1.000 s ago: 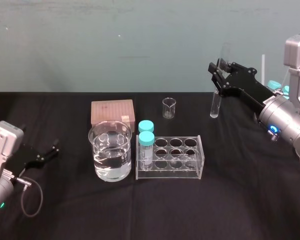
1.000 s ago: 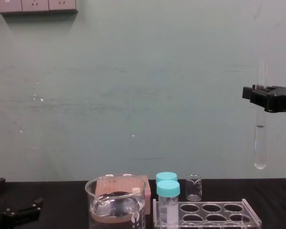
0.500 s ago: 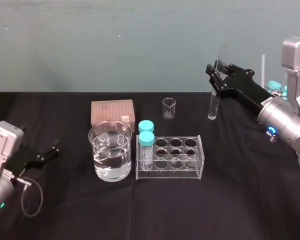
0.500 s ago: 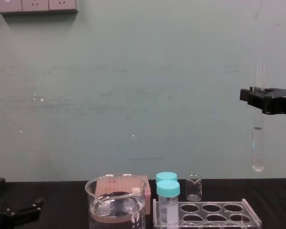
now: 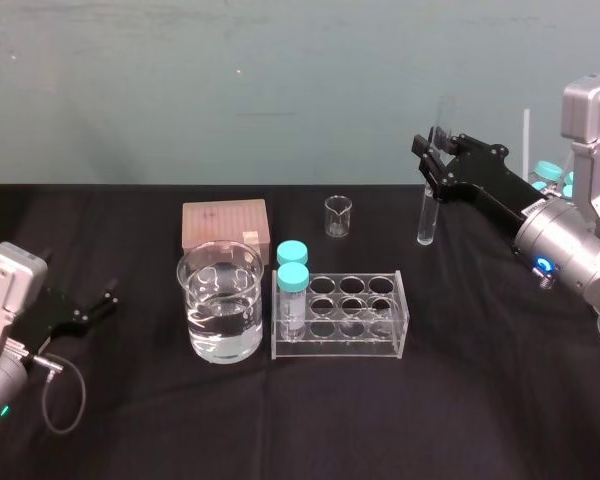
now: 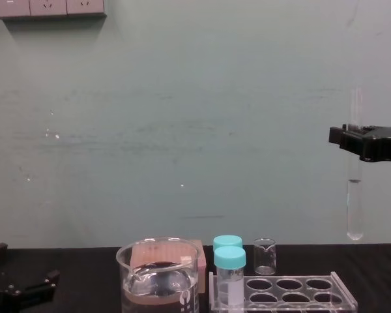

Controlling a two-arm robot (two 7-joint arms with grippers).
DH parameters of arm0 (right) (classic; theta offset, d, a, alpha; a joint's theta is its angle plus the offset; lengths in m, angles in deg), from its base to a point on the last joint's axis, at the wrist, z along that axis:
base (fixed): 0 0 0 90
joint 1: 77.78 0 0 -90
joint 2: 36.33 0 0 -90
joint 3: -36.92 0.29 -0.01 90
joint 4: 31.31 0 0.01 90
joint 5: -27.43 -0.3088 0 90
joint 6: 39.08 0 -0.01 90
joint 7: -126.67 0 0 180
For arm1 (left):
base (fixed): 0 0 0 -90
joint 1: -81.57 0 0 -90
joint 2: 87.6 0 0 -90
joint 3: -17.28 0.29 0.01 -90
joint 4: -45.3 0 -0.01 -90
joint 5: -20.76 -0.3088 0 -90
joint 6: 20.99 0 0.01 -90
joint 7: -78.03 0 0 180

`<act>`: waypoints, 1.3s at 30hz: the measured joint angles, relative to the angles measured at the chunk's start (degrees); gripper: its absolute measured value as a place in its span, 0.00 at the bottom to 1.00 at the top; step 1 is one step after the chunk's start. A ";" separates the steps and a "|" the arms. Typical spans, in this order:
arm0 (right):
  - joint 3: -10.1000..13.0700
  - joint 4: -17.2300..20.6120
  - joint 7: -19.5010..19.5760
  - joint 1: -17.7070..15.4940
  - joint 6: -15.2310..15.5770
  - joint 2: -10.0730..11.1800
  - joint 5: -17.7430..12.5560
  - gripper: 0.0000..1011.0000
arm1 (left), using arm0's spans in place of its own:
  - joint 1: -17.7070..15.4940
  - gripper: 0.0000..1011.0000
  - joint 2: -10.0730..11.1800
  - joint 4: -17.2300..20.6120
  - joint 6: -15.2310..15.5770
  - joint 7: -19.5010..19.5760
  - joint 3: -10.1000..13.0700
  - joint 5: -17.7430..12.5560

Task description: Hold the test tube with one hand and immerse one end into the beaker, then return it to the test tube rack.

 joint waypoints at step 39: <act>-14.83 -12.20 -18.17 15.30 -6.95 -10.96 -4.16 0.23 | 0.00 0.99 0.00 0.00 0.00 0.00 0.00 0.00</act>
